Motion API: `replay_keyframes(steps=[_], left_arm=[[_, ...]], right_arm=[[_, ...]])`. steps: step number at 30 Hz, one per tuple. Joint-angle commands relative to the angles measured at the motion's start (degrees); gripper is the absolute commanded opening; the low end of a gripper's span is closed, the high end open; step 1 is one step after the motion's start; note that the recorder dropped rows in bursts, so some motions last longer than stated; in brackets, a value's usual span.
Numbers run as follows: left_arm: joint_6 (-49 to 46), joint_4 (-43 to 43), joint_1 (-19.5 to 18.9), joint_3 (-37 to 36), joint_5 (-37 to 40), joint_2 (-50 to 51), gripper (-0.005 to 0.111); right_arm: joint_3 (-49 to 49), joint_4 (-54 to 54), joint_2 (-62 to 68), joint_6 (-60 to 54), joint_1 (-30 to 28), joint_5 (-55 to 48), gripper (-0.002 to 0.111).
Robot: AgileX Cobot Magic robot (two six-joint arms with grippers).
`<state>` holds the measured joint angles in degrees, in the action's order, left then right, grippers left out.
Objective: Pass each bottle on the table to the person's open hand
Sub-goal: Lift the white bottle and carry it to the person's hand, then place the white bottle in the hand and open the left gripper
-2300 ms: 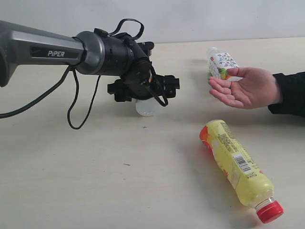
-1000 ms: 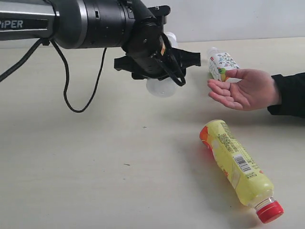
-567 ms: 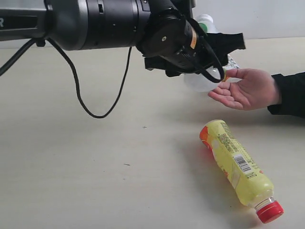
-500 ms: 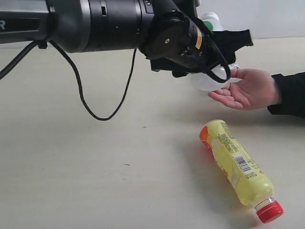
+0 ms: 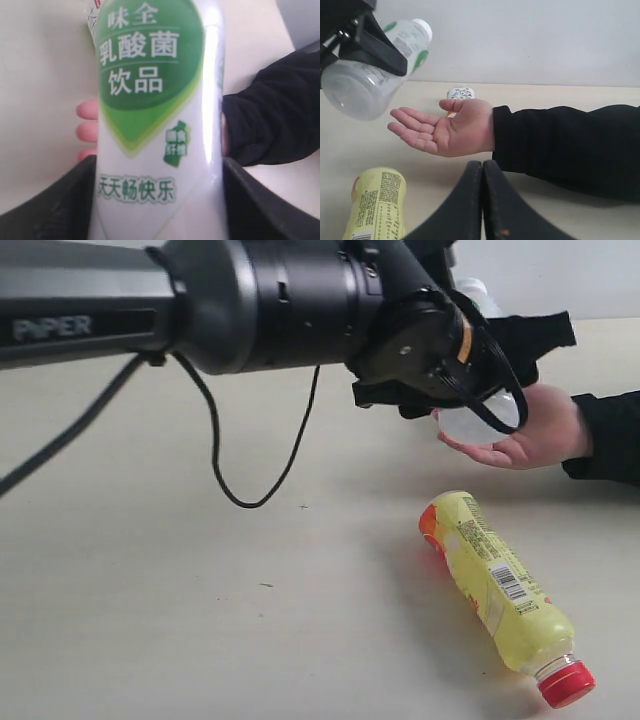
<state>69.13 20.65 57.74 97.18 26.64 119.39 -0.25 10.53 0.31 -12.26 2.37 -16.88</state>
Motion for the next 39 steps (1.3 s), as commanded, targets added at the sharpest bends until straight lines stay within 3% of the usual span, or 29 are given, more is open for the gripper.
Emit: replay_keyframes(steps=[1,8,22,25,28,30,34,39], left_arm=[[-2.23,1.7,2.38,9.43,8.18,5.49,0.0],[-5.87,1.3,2.85,23.91,22.16,14.78,0.0],[-0.57,0.55,1.51,26.21,13.99,19.99,0.001],[-1.26,-1.74,1.51,26.21,10.91,19.99,0.019],[-1.13,-2.24,1.51,26.21,10.9,19.99,0.054],[-1.13,-2.24,1.51,26.21,10.9,19.99,0.063],[-1.25,-2.14,1.51,26.21,10.9,19.99,0.069],[-1.36,-2.03,1.51,26.21,10.9,19.99,0.084]], right_arm=[[0.25,0.02,-0.31,0.07,-0.35,0.32,0.0],[0.25,0.02,-0.31,0.07,-0.35,0.32,0.0],[0.25,0.02,-0.31,0.07,-0.35,0.32,0.0],[0.25,0.02,-0.31,0.07,-0.35,0.32,0.0],[0.25,0.02,-0.31,0.07,-0.35,0.32,0.0],[0.25,0.02,-0.31,0.07,-0.35,0.32,0.0],[0.25,0.02,-0.31,0.07,-0.35,0.32,0.0],[0.25,0.02,-0.31,0.07,-0.35,0.32,0.0]])
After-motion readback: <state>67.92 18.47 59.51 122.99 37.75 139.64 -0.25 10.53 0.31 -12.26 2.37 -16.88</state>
